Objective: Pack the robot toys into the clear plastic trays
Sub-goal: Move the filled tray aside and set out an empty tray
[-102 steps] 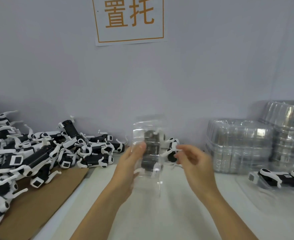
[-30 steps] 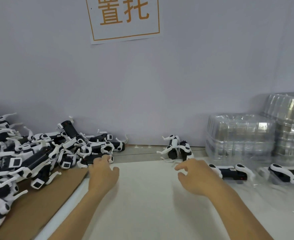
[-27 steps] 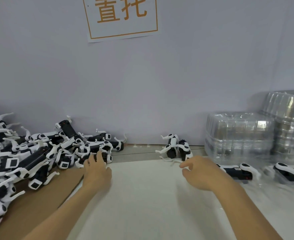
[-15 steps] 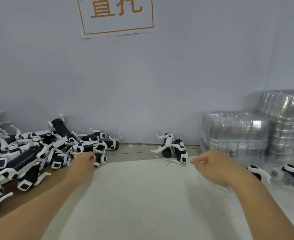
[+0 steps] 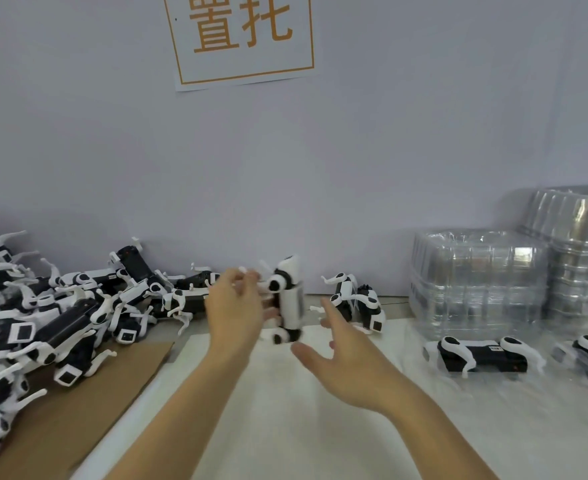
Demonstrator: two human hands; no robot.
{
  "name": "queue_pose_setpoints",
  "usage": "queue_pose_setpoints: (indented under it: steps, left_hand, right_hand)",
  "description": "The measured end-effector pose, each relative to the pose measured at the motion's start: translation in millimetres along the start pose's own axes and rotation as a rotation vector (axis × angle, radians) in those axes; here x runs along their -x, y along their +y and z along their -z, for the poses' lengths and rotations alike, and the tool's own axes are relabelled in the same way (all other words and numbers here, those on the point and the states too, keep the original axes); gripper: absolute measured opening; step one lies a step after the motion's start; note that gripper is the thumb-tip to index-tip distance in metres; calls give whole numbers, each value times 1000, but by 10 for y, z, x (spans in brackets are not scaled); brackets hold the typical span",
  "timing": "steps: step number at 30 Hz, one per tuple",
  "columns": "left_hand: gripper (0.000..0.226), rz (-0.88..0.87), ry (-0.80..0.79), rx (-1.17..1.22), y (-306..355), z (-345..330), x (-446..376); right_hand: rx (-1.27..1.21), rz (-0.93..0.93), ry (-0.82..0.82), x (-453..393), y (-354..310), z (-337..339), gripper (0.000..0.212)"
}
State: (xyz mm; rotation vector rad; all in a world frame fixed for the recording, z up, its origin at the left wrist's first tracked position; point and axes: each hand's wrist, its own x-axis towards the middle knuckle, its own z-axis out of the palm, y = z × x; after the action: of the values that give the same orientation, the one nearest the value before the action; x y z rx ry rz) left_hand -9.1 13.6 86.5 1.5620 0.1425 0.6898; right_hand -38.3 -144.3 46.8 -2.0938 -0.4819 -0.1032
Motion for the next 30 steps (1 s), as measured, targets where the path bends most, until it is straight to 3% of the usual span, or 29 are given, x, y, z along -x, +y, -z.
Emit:
queue_pose_setpoints:
  steps: [2, 4, 6, 8, 10, 12, 14, 17, 23, 27, 30]
  left_hand:
    - [21, 188, -161, 239, 101, -122, 235]
    - [27, 261, -333, 281, 131, -133, 343]
    - [37, 247, -461, 173, 139, -19, 316]
    - [33, 67, -490, -173, 90, 196, 163]
    - [17, -177, -454, -600, 56, 459, -48]
    - [10, -200, -466, -792, 51, 734, -257]
    - [8, -104, -516, -800, 34, 957, -416]
    - [25, -28, -645, -677, 3, 1056, -390]
    - [56, -130, -971, -715, -237, 669, 4]
    - [36, -186, -1007, -899, -448, 443, 157]
    - [21, -185, -974, -867, -500, 410, 147]
  right_hand:
    - [-118, 81, 157, -21, 38, -113, 47]
    - [-86, 59, 317, -34, 111, -69, 29]
    - [-2, -2, 330, -33, 241, 72, 14]
    - [64, -65, 237, -16, 349, 217, 10]
    - [95, -112, 162, 6, 368, 300, 13]
    - [116, -138, 95, -2, 365, 316, 17]
    - [162, -138, 11, -12, 345, 275, 22]
    - [203, -104, -43, 8, 283, 156, 25]
    - [138, -98, -47, 20, 209, -20, 37]
    - [106, -41, 234, -158, 181, 344, 36]
    - [360, -47, 456, -397, 192, 900, 65]
